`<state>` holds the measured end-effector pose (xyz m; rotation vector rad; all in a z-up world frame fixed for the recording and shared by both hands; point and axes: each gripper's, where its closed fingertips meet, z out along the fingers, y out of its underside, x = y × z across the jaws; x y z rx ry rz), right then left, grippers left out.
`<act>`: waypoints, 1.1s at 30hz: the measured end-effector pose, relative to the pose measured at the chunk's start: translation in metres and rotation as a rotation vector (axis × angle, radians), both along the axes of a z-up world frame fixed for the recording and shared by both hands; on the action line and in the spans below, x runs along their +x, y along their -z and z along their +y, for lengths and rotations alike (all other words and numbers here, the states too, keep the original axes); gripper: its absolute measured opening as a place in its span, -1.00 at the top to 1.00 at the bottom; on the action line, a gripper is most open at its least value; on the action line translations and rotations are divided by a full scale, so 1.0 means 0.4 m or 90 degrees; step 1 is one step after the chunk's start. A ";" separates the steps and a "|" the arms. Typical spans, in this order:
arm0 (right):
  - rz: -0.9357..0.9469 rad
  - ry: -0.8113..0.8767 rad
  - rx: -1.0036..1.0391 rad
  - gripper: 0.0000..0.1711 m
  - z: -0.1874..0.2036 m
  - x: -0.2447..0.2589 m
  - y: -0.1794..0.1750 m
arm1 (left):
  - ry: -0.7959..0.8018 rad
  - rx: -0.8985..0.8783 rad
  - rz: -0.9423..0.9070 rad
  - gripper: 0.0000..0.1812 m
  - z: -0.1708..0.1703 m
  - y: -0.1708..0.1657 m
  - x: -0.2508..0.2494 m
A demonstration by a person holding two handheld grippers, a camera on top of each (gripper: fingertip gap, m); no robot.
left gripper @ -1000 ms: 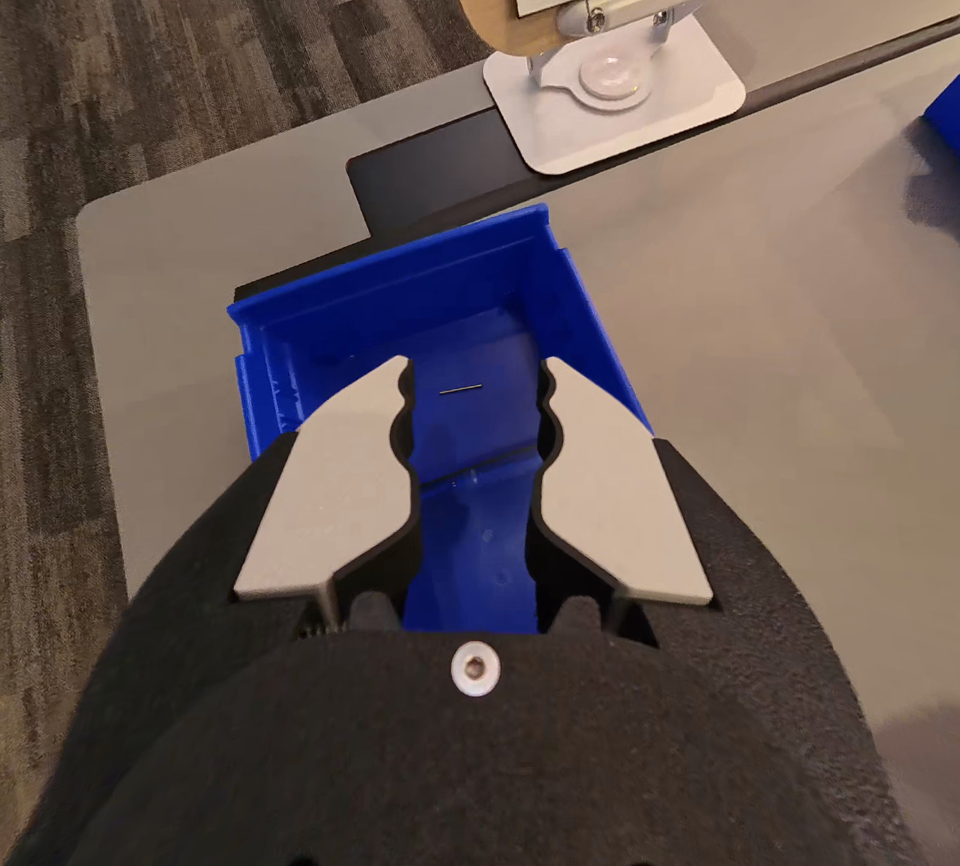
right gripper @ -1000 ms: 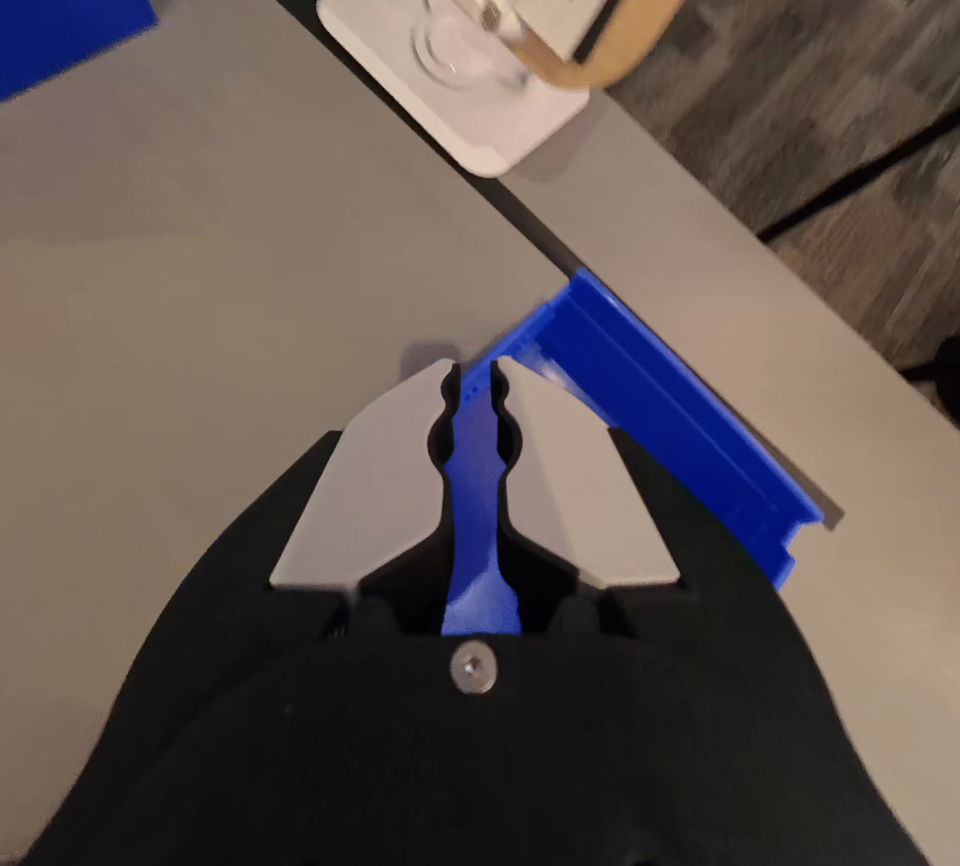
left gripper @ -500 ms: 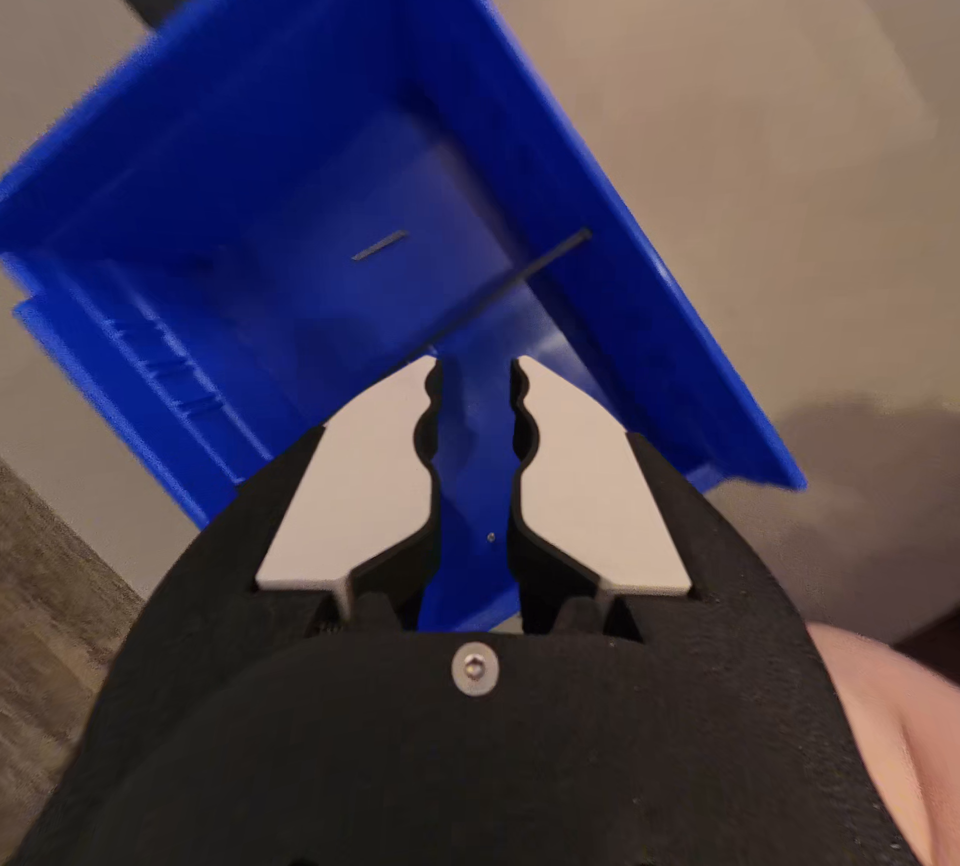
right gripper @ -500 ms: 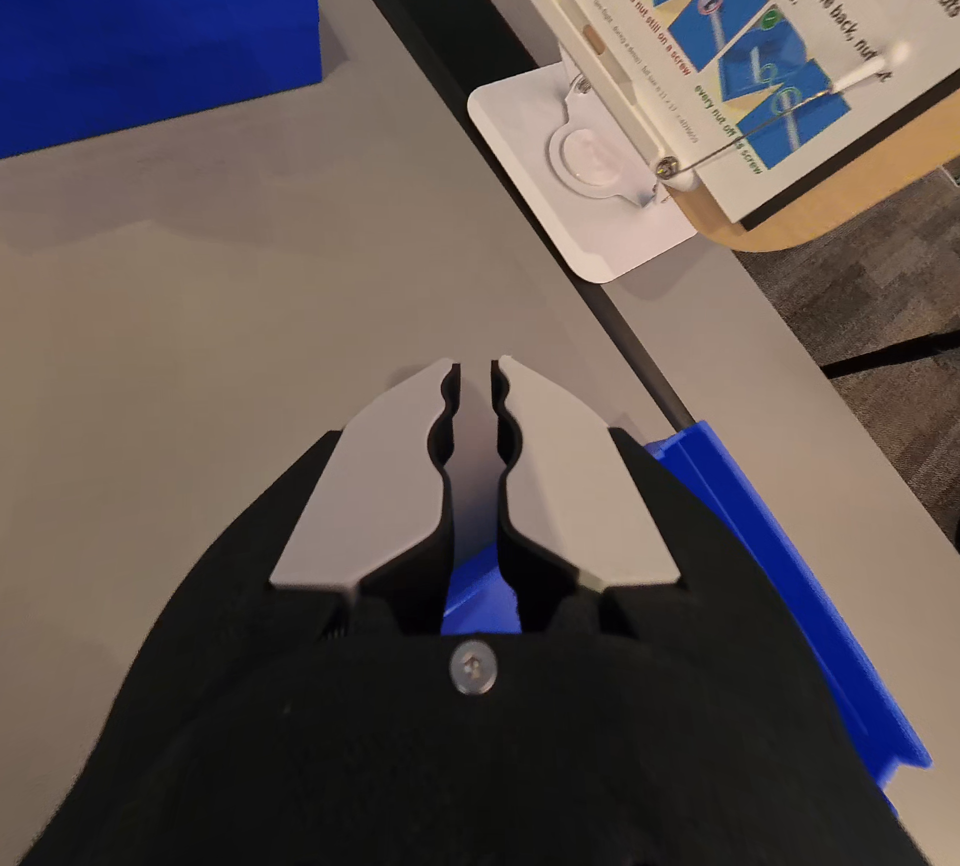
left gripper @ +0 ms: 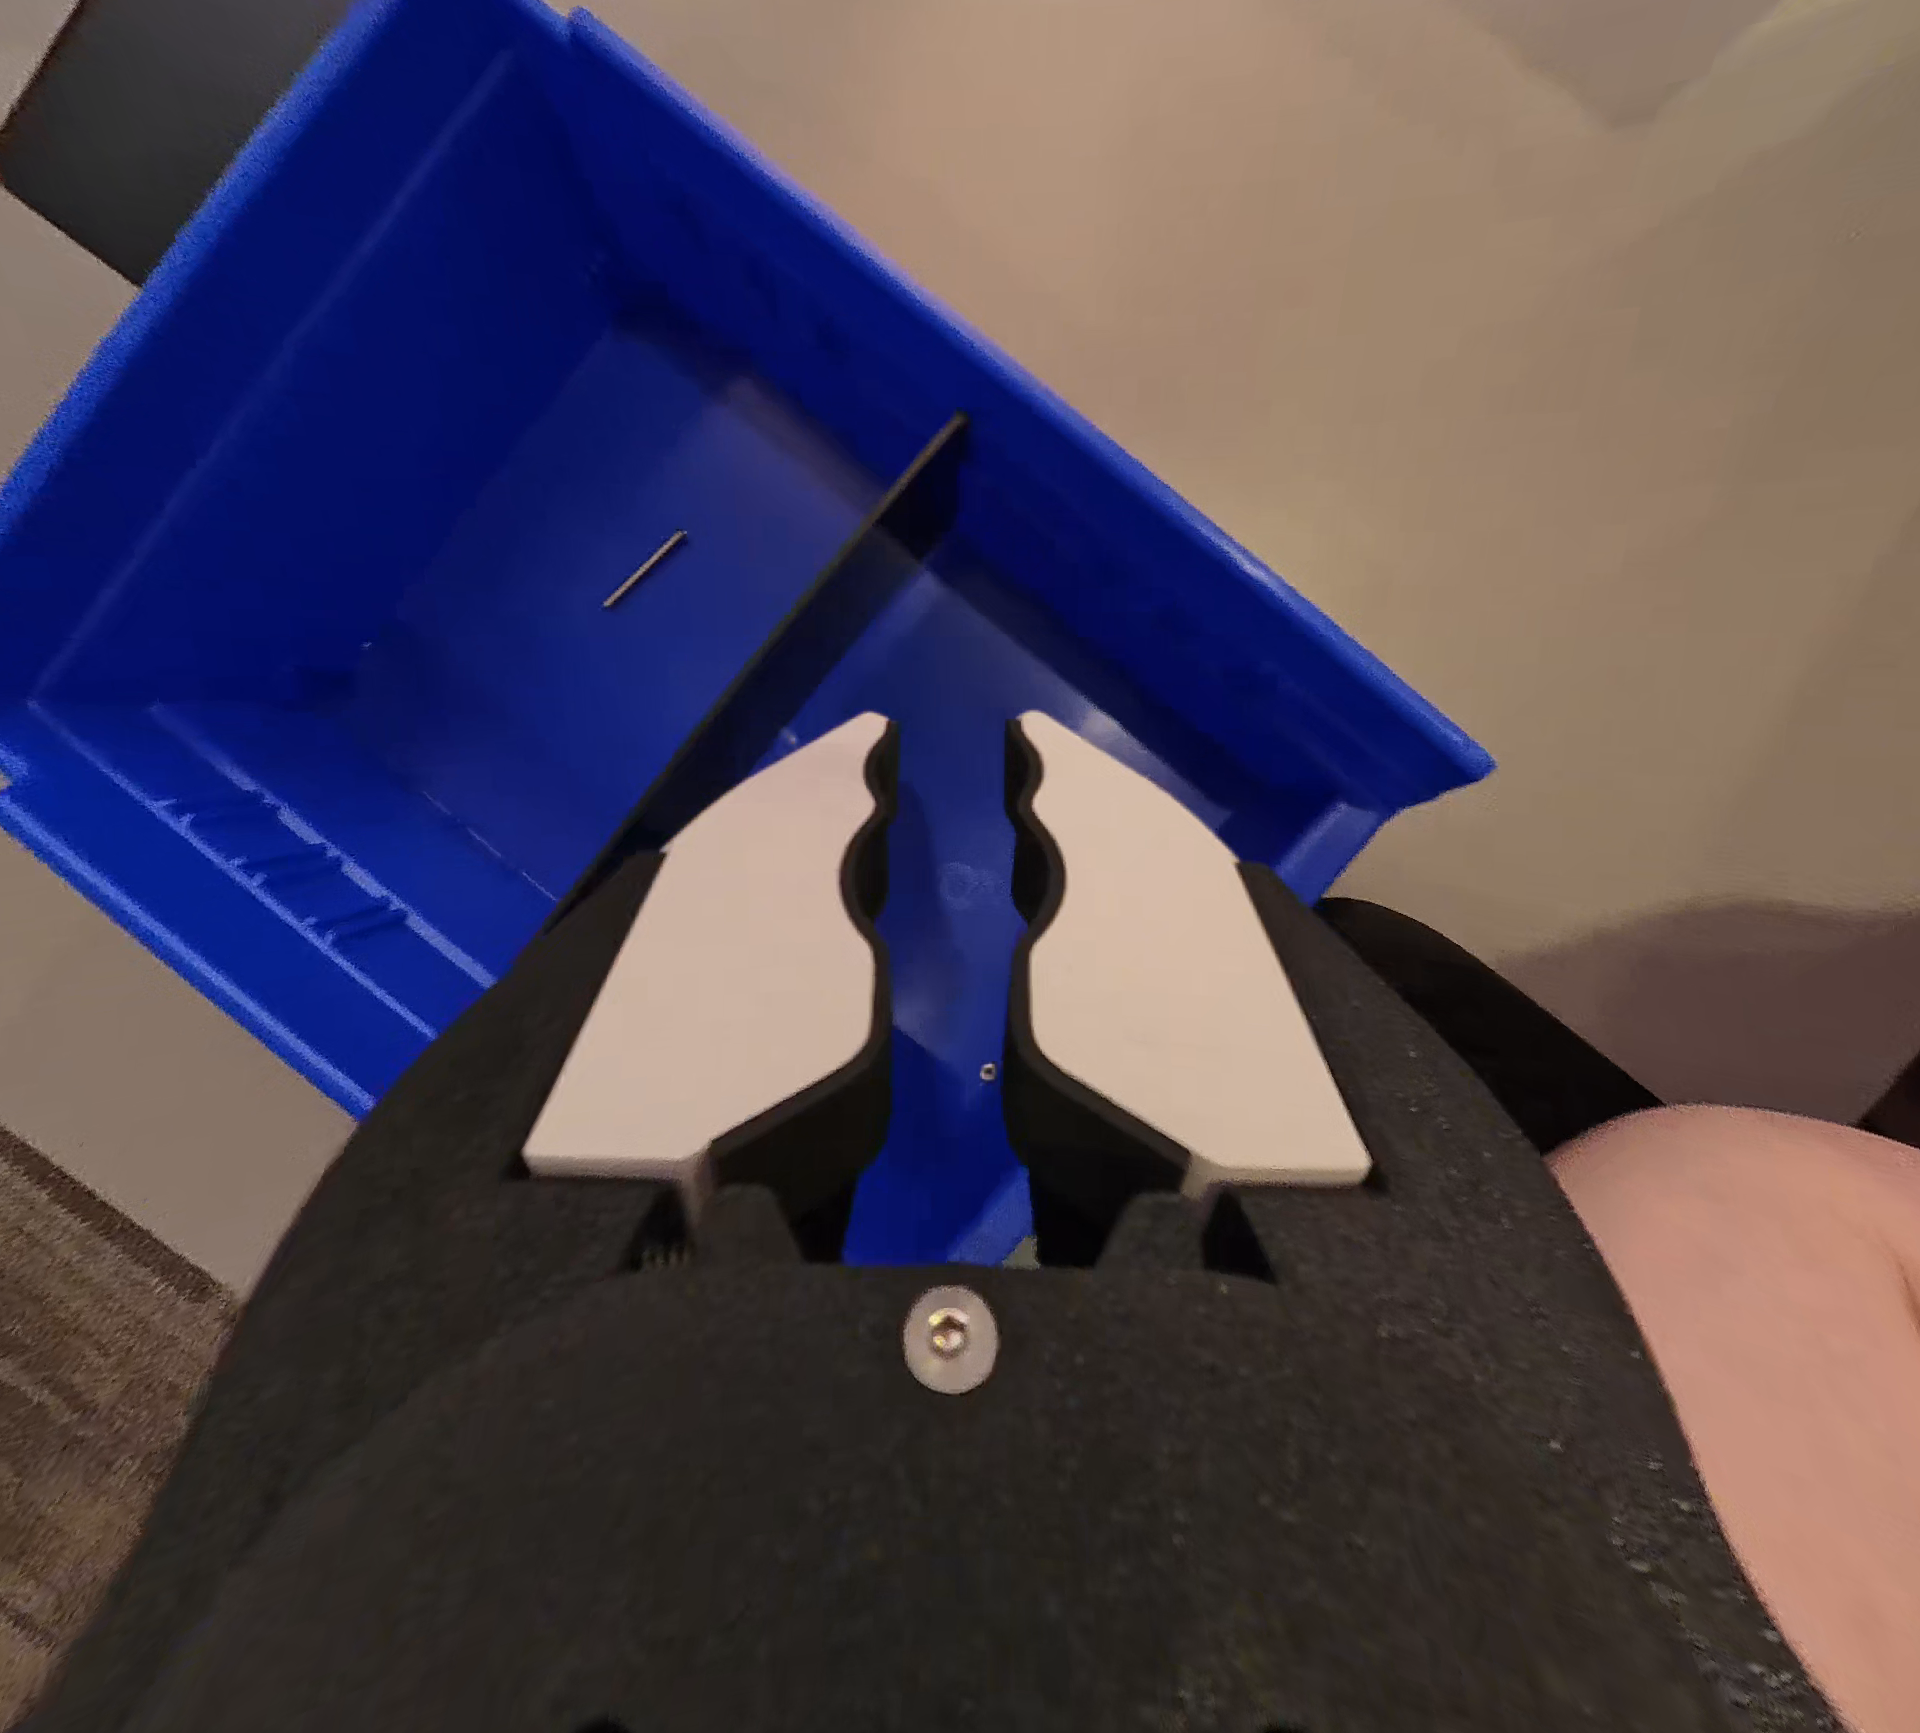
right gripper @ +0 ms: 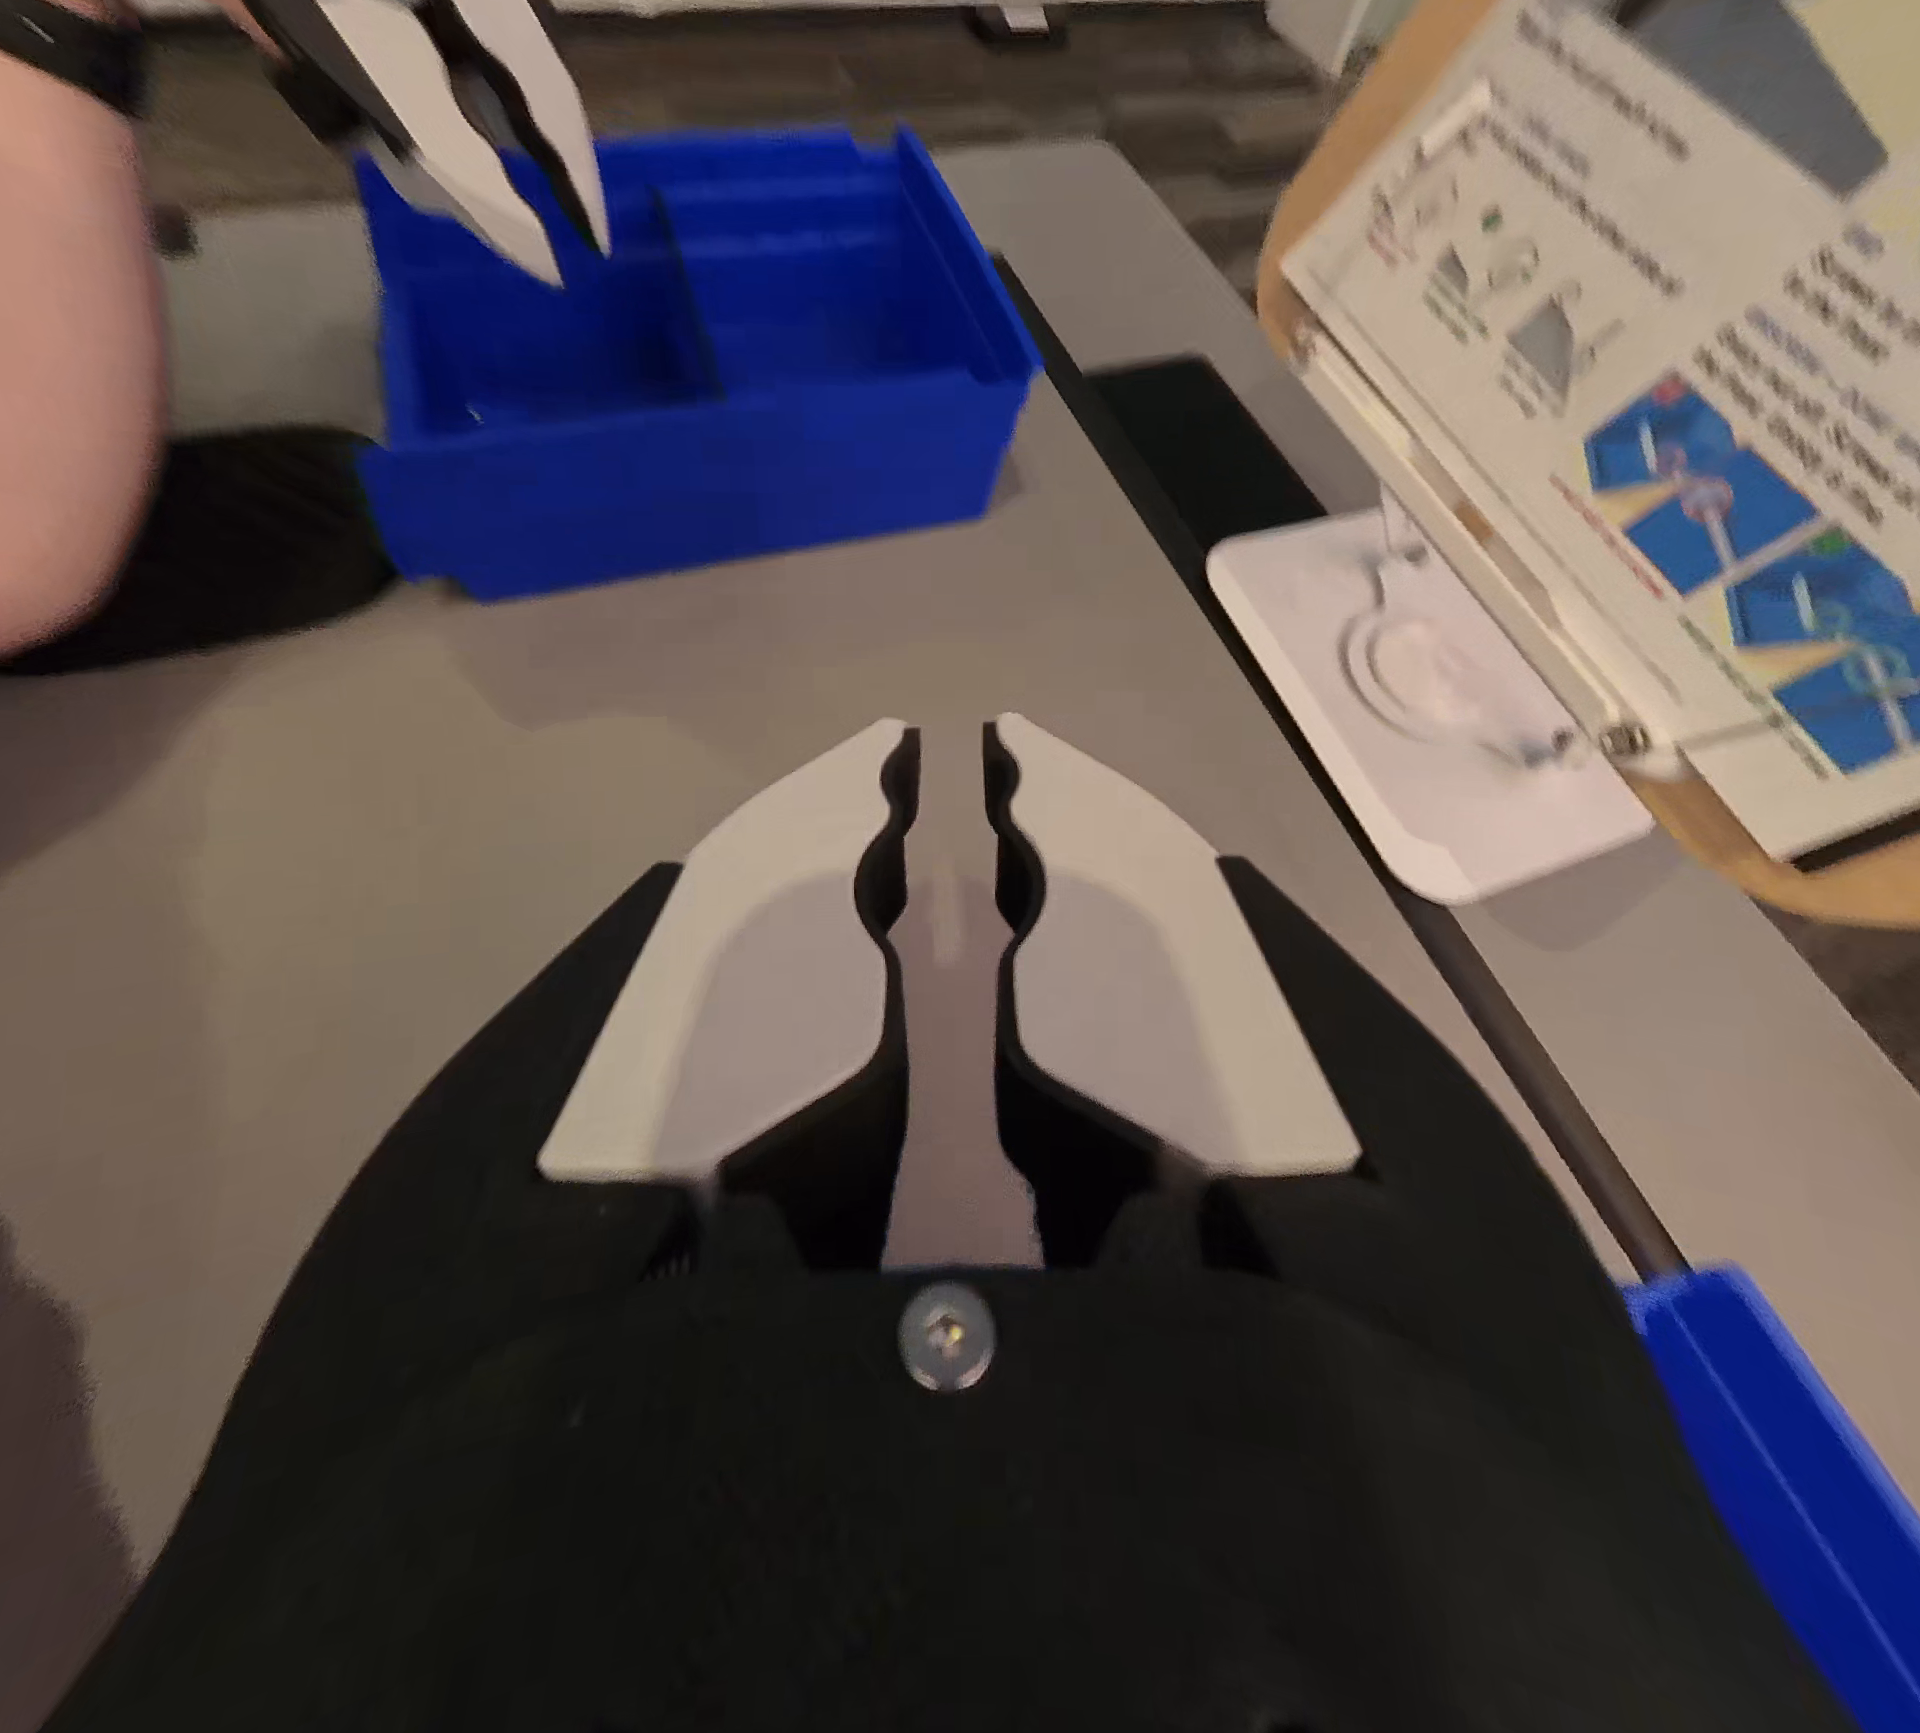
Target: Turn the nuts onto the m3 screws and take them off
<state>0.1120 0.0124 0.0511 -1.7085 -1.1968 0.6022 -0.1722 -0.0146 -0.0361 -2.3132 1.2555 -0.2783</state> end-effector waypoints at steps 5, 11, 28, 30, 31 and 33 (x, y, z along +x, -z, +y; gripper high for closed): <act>0.078 -0.031 -0.013 0.86 -0.021 -0.053 -0.048 | 0.040 -0.017 0.031 0.80 -0.015 0.014 0.024; 0.103 -0.045 0.024 0.86 -0.006 -0.088 -0.073 | -0.082 0.020 0.051 0.86 0.001 -0.022 -0.076; 0.096 -0.086 -0.077 0.84 0.005 -0.077 0.067 | -0.288 -0.292 0.165 0.96 -0.093 0.133 -0.177; 0.106 -0.096 -0.096 0.84 0.001 -0.079 0.072 | -0.324 -0.363 0.169 0.96 -0.102 0.168 -0.185; 0.109 -0.099 -0.106 0.83 0.000 -0.080 0.074 | -0.348 -0.391 0.183 0.96 -0.104 0.183 -0.197; 0.122 -0.104 -0.117 0.82 -0.003 -0.079 0.068 | -0.394 -0.427 0.199 0.96 -0.093 0.211 -0.211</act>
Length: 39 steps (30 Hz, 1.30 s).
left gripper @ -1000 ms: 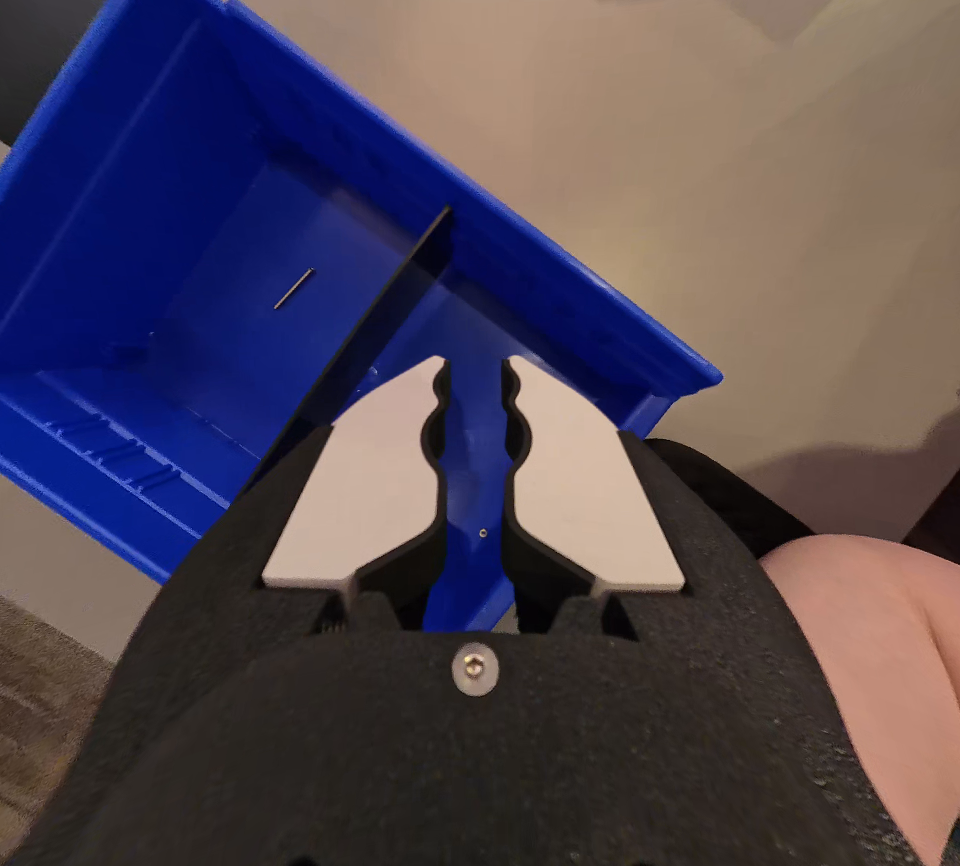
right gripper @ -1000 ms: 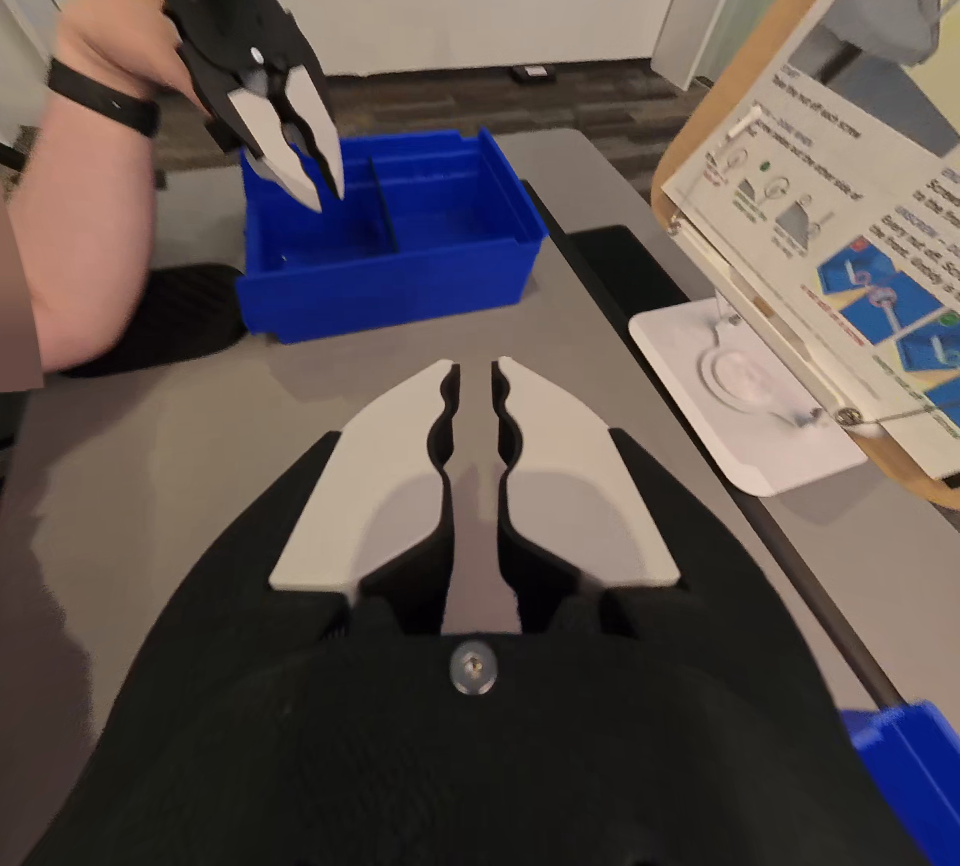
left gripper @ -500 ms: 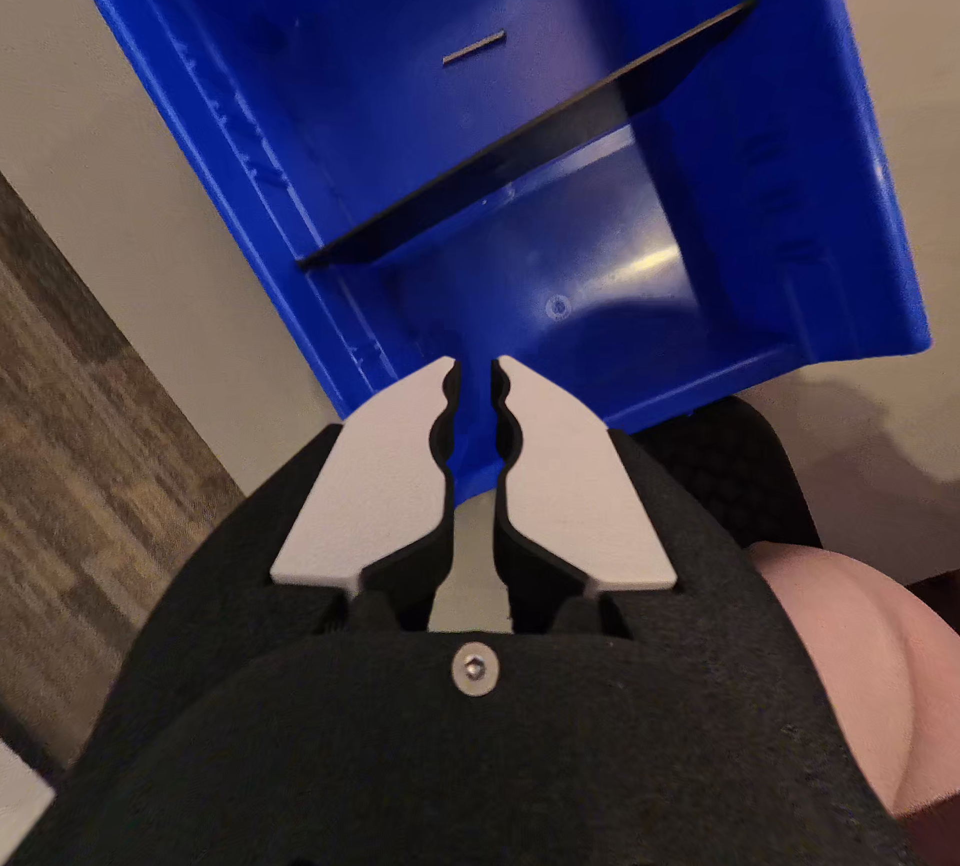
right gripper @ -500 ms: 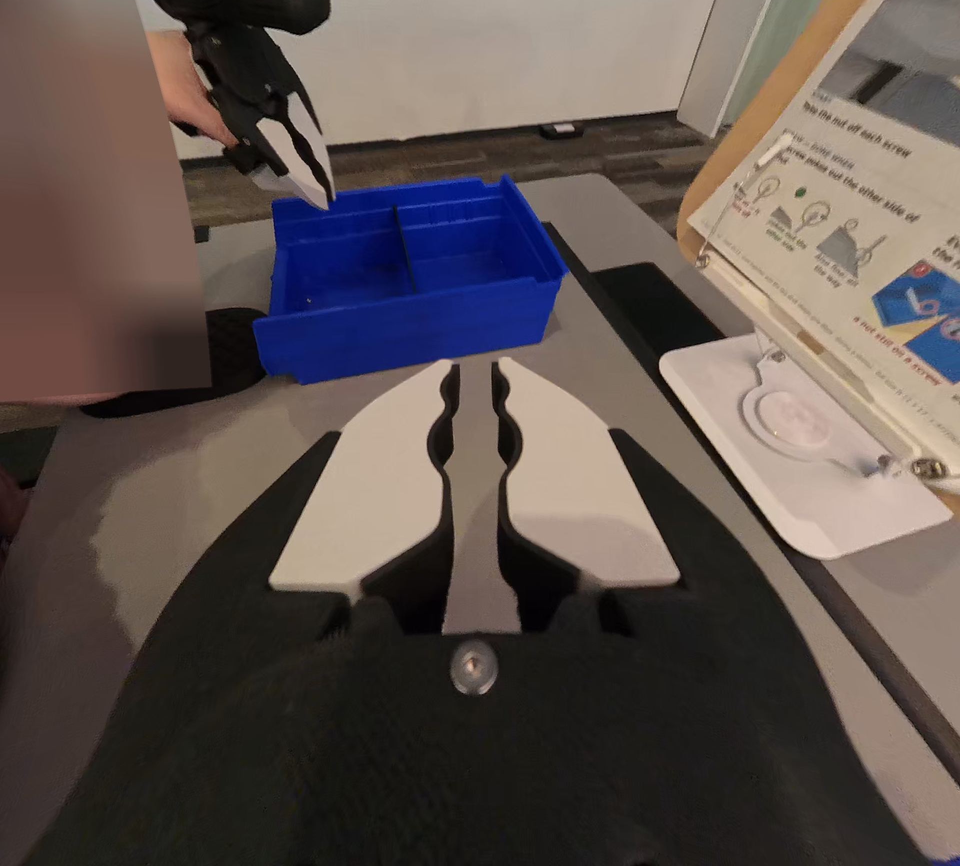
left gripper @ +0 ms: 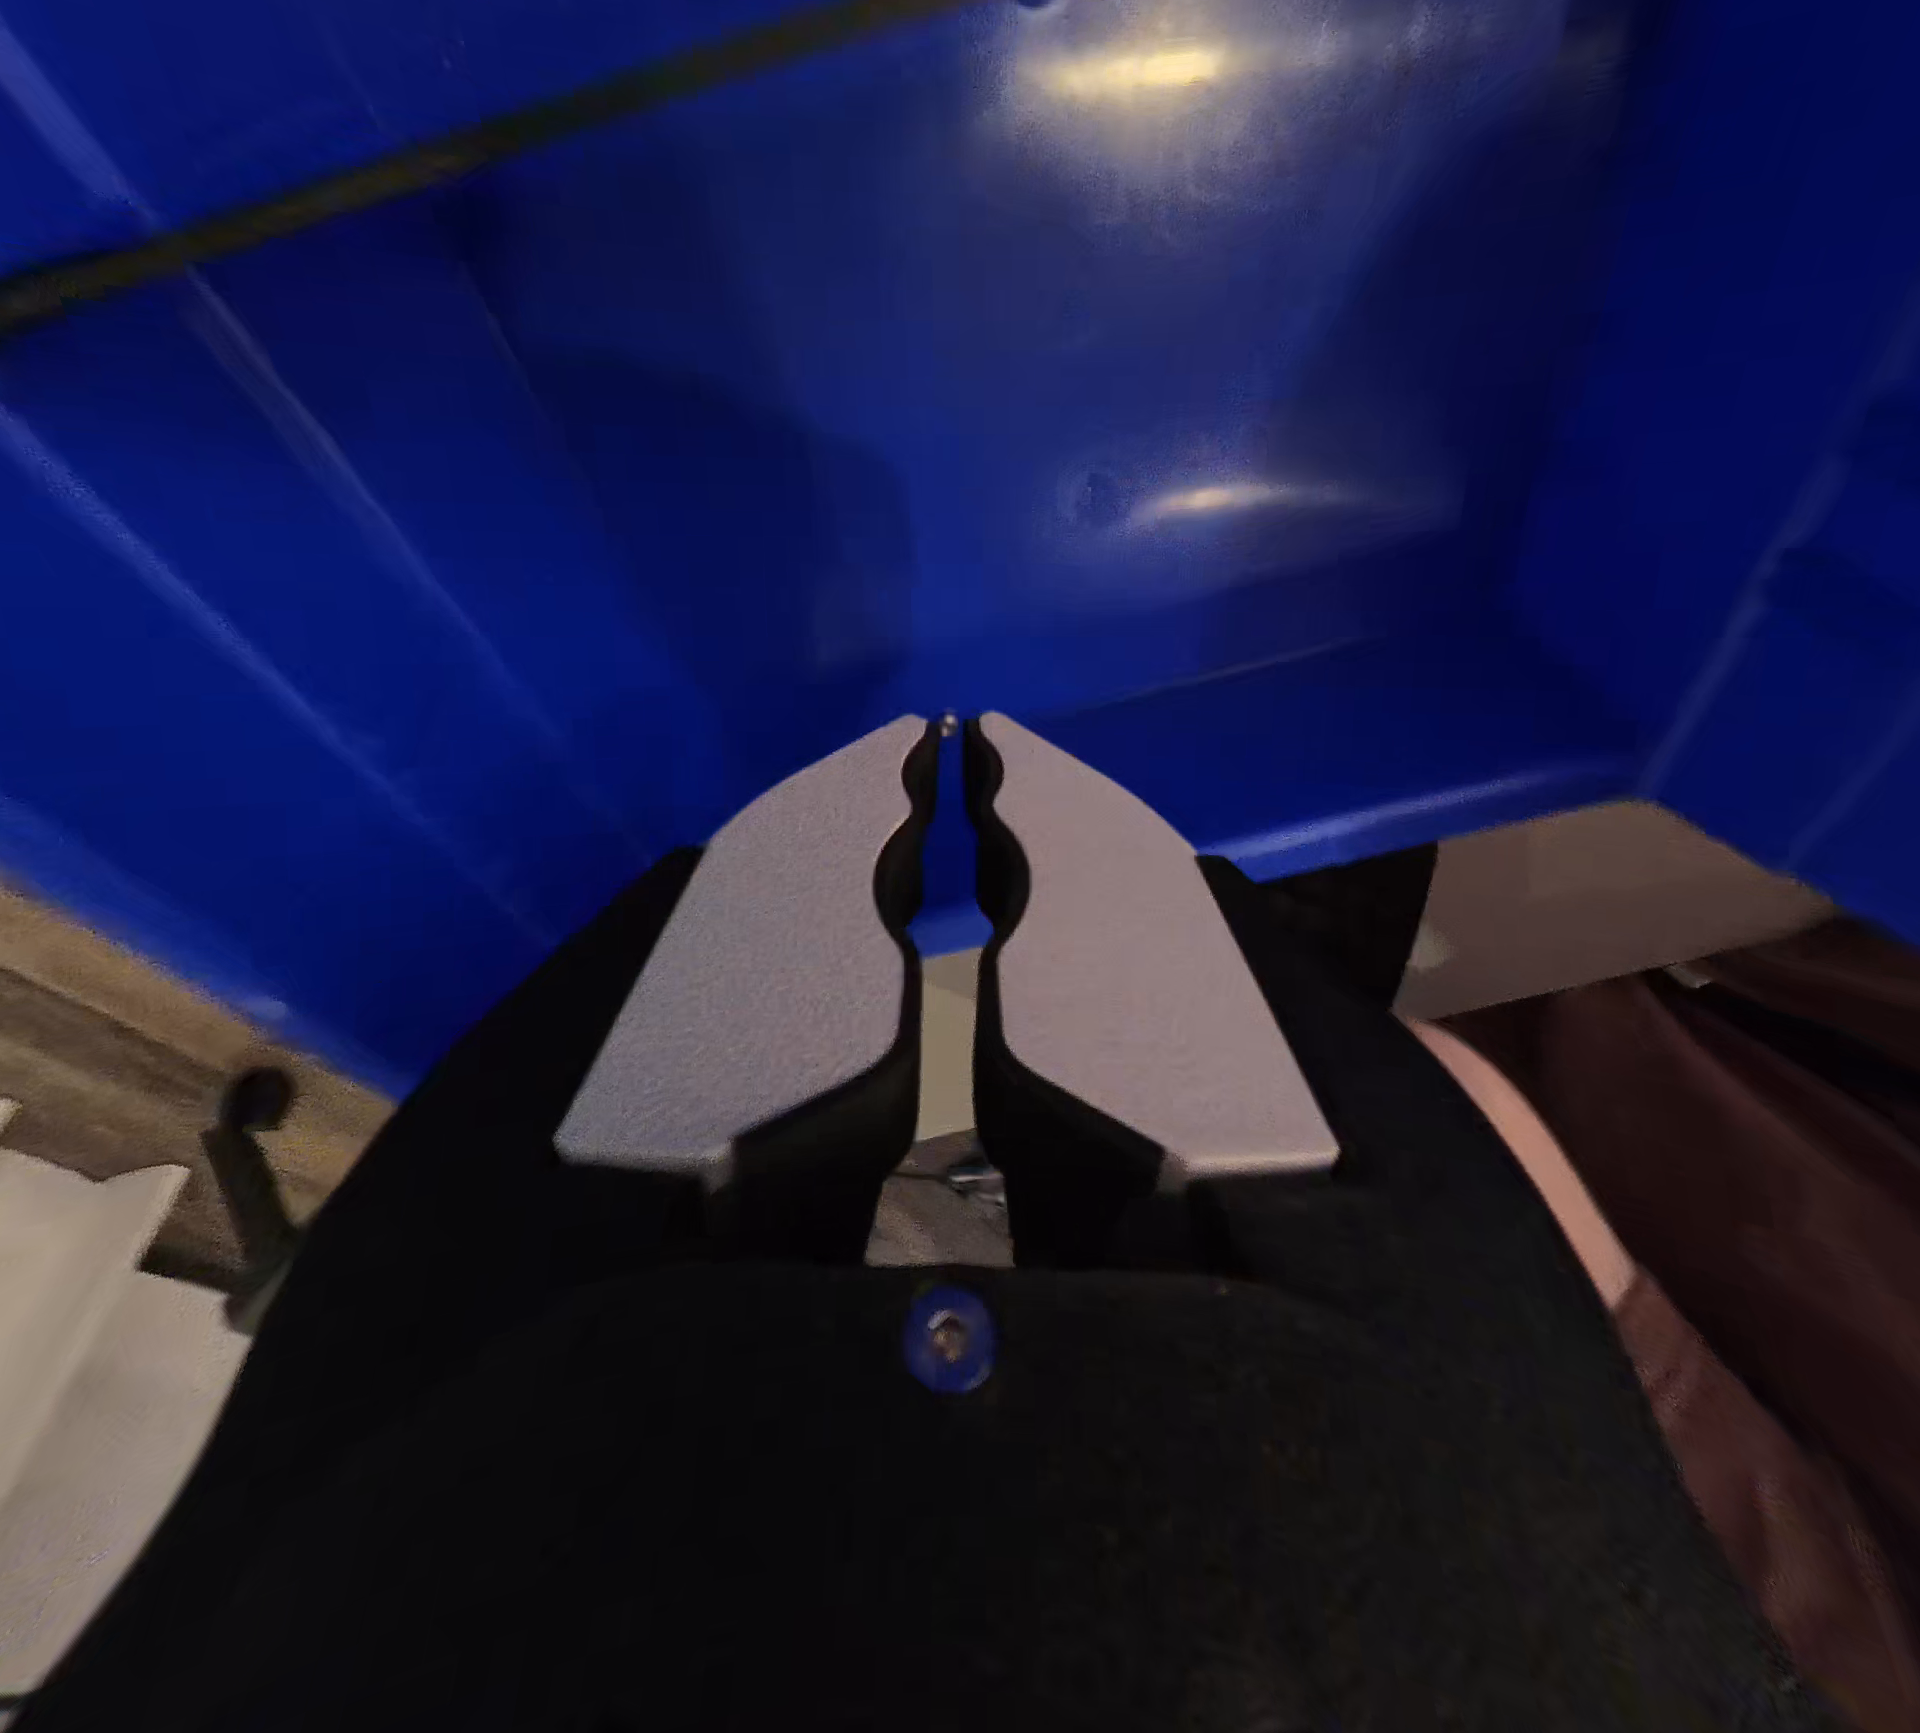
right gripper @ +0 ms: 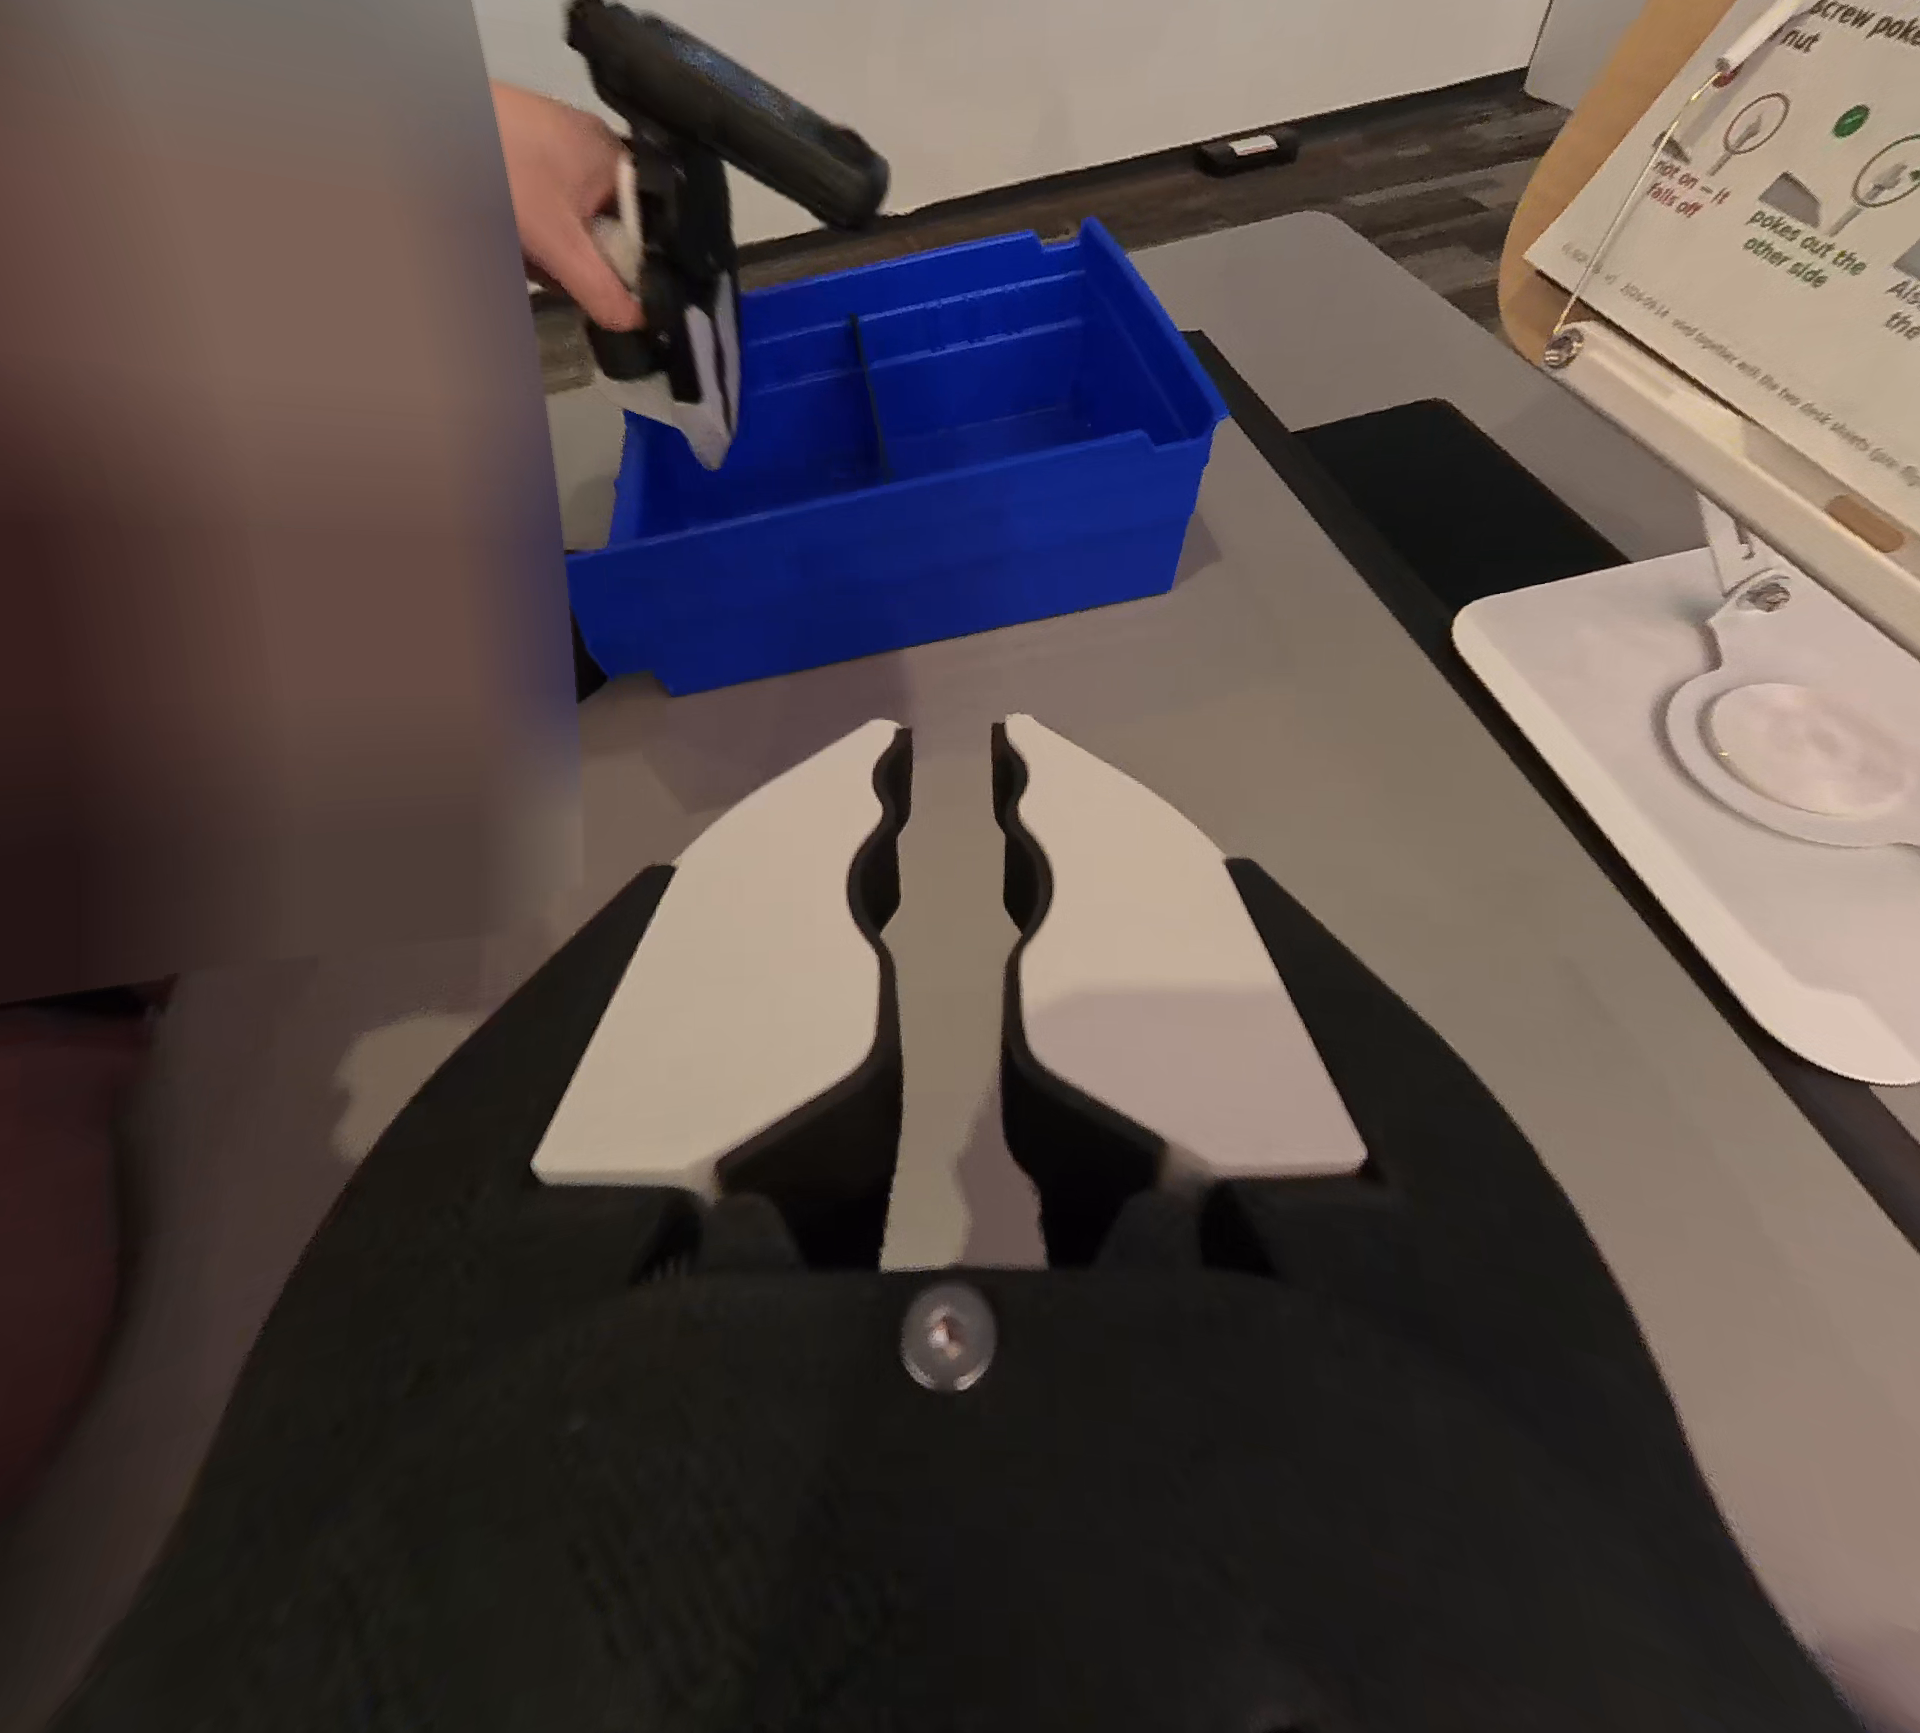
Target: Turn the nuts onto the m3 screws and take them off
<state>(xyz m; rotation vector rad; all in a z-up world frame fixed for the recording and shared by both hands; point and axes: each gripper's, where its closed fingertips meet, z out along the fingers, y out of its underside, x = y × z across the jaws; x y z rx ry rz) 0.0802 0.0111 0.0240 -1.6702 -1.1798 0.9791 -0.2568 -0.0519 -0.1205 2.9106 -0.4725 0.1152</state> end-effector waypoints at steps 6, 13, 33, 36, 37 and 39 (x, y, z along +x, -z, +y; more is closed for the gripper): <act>0.036 -0.019 0.000 0.82 -0.016 0.010 -0.048 | -0.047 -0.080 -0.075 1.00 -0.005 0.020 0.053; 0.053 -0.034 -0.016 0.82 -0.031 0.010 -0.059 | 0.069 -0.023 -0.007 0.79 0.010 0.027 0.034; -0.013 -0.055 0.011 0.81 -0.056 -0.008 -0.030 | 0.008 -0.128 0.089 0.70 -0.055 0.080 -0.021; -0.011 -0.057 0.012 0.81 -0.059 -0.008 -0.032 | 0.011 -0.118 0.117 0.70 -0.047 0.082 -0.037; -0.011 -0.059 0.011 0.81 -0.061 -0.009 -0.032 | 0.007 -0.119 0.115 0.71 -0.046 0.083 -0.036; -0.018 -0.062 0.011 0.80 -0.062 -0.010 -0.028 | -0.001 -0.131 0.106 0.73 -0.052 0.083 -0.032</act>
